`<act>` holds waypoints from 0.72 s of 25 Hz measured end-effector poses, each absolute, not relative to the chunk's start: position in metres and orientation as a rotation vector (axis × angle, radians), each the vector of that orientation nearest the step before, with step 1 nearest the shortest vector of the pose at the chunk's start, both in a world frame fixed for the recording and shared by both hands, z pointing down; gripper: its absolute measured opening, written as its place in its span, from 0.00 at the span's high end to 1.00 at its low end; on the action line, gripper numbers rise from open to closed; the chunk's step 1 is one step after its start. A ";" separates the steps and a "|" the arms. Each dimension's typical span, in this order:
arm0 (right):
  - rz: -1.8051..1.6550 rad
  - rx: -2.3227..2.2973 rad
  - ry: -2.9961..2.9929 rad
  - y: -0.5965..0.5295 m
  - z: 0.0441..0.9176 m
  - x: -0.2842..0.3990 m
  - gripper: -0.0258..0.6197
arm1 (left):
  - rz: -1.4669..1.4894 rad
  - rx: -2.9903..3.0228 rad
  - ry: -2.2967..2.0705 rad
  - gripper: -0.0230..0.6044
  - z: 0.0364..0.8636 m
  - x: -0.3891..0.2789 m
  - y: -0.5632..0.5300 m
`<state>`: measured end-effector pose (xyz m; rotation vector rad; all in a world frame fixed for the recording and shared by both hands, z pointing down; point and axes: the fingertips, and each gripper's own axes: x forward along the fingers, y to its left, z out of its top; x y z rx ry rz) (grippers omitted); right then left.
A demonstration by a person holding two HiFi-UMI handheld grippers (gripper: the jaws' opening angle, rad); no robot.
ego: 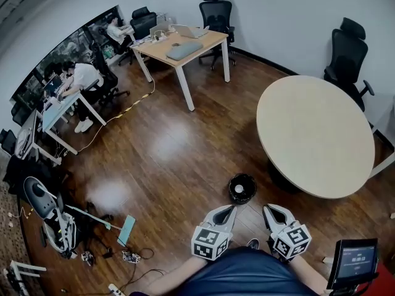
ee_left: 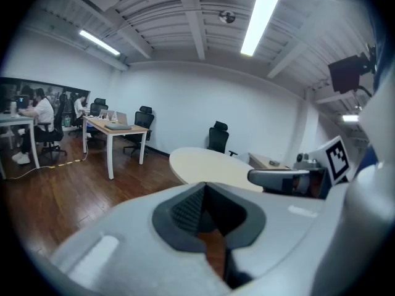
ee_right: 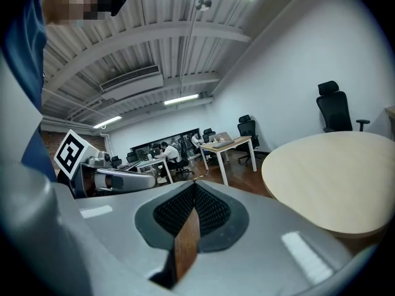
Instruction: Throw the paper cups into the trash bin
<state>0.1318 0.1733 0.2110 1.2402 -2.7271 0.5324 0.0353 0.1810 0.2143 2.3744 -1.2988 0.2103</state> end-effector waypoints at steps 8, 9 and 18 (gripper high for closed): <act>0.499 1.270 -2.700 0.179 0.211 0.129 0.94 | 0.195 2.455 -1.220 0.96 0.207 0.046 0.187; 0.504 1.272 -2.697 0.181 0.211 0.129 0.94 | 0.196 2.459 -1.213 0.96 0.207 0.047 0.188; 0.536 1.285 -2.674 0.189 0.216 0.127 0.94 | 0.219 2.455 -1.184 0.96 0.211 0.046 0.195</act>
